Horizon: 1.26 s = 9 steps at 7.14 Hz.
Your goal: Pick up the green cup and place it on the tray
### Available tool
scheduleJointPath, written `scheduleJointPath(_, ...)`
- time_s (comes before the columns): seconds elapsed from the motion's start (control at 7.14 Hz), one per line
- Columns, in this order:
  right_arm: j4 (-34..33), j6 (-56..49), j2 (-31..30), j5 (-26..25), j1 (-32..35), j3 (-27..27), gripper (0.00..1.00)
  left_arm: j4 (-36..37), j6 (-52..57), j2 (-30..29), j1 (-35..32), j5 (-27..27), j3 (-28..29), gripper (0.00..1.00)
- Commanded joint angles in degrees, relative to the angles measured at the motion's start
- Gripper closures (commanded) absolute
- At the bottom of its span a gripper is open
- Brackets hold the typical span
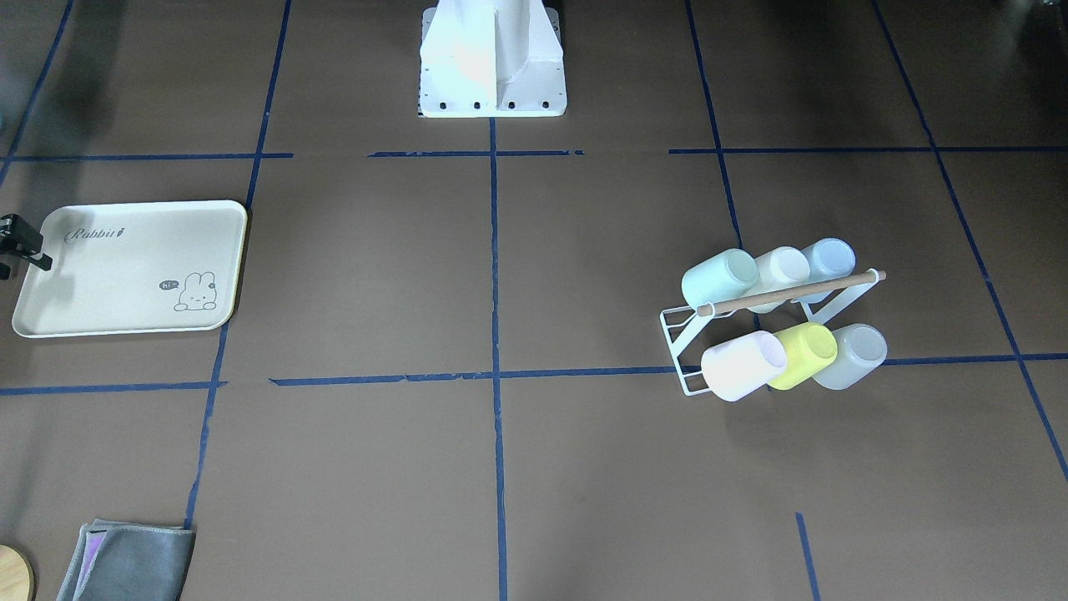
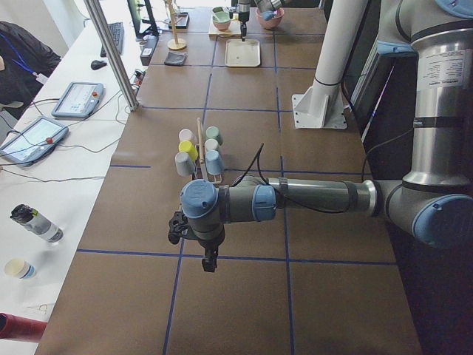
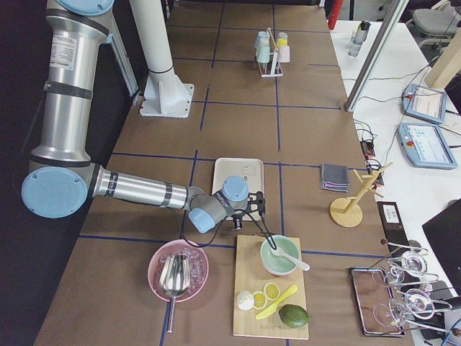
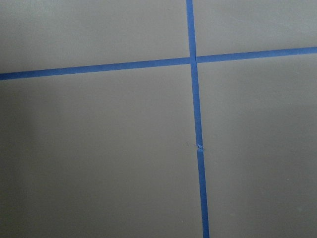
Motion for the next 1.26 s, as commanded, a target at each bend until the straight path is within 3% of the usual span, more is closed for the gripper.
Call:
scheduleJointPath(0.0,0.0,-0.1,0.41,-0.11,-0.35,0.25,0.69,0.0,0.02,0.0,0.07,0.0,0.0,0.0)
scheduleJointPath(0.14,0.0,-0.28,0.41,-0.2,-0.35,0.25,0.96,0.0,0.02,0.0,0.07,0.0,0.0,0.0)
scheduleJointPath(0.7,-0.08,-0.02,0.33,0.06,-0.35,1.91,1.0,0.0,-0.06,0.0,0.07,0.0,0.0,0.0)
scheduleJointPath(1.12,0.0,8.81,-0.11,0.76,-0.26,6.3,1.0,0.0,0.02,-0.09,-0.02,0.0,0.0,0.0)
